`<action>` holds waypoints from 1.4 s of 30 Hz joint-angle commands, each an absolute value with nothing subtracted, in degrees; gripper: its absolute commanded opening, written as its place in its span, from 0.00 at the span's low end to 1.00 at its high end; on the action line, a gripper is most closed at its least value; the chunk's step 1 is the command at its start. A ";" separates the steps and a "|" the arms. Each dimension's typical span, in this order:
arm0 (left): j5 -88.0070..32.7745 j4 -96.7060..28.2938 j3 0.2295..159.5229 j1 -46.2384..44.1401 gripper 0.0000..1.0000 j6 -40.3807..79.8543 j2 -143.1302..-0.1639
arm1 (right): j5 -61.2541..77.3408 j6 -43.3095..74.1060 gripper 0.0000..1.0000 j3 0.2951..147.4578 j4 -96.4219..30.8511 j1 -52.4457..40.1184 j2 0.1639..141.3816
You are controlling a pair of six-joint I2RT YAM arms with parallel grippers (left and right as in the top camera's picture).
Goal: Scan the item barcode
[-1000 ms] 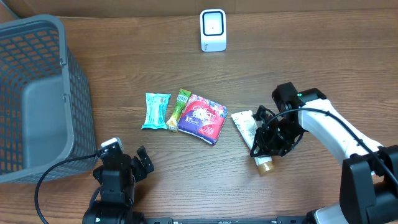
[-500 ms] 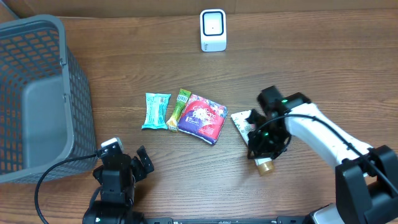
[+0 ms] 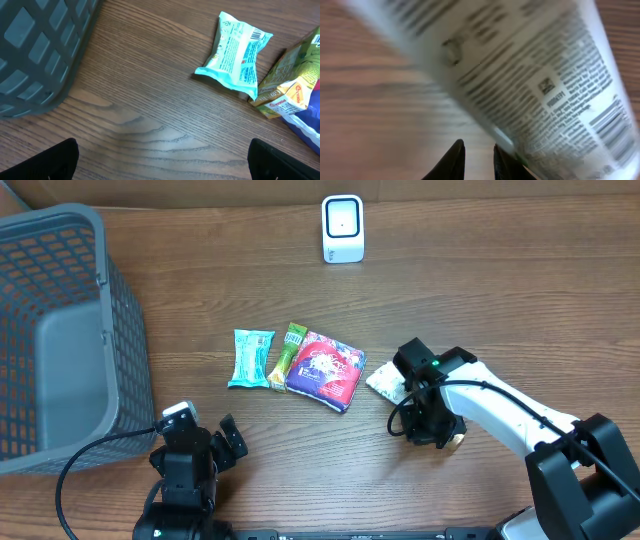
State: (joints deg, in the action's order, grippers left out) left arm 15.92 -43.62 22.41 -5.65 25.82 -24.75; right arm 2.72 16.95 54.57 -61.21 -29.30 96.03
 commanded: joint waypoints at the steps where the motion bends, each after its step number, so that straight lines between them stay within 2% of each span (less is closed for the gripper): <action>1: 16.91 -43.27 22.15 -5.76 1.00 26.83 -24.25 | -5.96 20.86 0.21 53.63 -57.95 -27.62 96.12; 8: 16.88 -43.27 22.15 -5.76 1.00 26.83 -24.25 | -14.85 22.65 0.20 53.58 -46.96 -21.02 96.12; 13: 16.91 -43.27 22.15 -5.76 0.99 26.83 -24.25 | -14.92 22.57 0.20 53.58 -42.74 -15.22 96.14; 17: 16.91 -43.27 22.15 -5.76 1.00 26.83 -24.25 | -11.27 22.39 0.21 53.58 -37.43 -10.63 96.23; 22: 16.91 -43.27 22.15 -5.76 1.00 26.83 -24.25 | 0.91 19.05 0.22 53.58 -28.77 -7.94 96.25; 29: 16.91 -43.27 22.15 -5.76 1.00 26.83 -24.25 | 3.16 19.05 0.22 53.58 -21.43 -7.97 97.76; 37: 16.91 -43.27 22.15 -5.76 1.00 26.83 -24.25 | 7.49 19.07 0.23 54.83 -20.97 -7.66 98.89; 42: 16.91 -43.27 22.15 -5.76 1.00 26.83 -24.25 | 9.80 18.59 0.26 59.92 -27.68 -7.16 96.25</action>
State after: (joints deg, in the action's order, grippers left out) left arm 15.94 -43.62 22.41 -5.65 25.82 -24.75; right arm 7.03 19.42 55.72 -26.24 -7.62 99.13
